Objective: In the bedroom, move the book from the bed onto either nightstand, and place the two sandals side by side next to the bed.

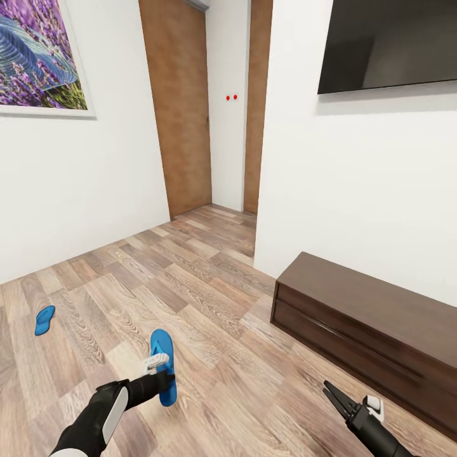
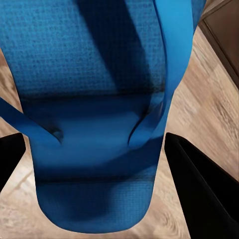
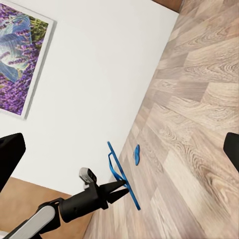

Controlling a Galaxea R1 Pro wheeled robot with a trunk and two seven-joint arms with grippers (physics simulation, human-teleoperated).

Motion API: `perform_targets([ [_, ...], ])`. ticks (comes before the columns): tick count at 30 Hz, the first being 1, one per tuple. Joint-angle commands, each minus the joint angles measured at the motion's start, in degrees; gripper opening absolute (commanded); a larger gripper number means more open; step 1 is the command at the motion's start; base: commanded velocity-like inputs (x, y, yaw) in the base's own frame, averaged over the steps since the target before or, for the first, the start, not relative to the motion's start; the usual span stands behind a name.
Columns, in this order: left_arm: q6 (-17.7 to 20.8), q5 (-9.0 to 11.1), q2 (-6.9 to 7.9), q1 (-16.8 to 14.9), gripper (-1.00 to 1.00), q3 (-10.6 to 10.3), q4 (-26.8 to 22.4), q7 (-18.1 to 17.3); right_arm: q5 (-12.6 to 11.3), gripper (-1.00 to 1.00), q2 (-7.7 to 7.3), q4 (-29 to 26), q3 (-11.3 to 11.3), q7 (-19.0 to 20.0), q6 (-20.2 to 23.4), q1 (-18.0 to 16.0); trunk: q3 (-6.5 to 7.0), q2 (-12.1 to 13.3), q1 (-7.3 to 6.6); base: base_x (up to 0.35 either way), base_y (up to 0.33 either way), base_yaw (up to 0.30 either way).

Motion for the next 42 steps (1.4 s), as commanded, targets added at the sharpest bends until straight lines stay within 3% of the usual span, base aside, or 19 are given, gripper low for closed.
perform_targets([
  [1, 0.5, 0.5, -0.02, 0.0, -1.00, 0.2, 0.0, -0.1, -0.2, 1.00, 0.01, 0.0, 0.0, 0.1, 0.5, 0.0, -0.05, 0.0, -0.01, 0.000, 0.000, 0.000],
  [42, 0.8, 0.5, -0.08, 0.0, -1.00, 0.2, 0.3, -0.1, -0.1, 1.00, 0.03, 3.3, 0.0, 0.8, 0.2, 0.0, -0.05, 0.0, -0.01, 0.046, 0.012, 0.001],
])
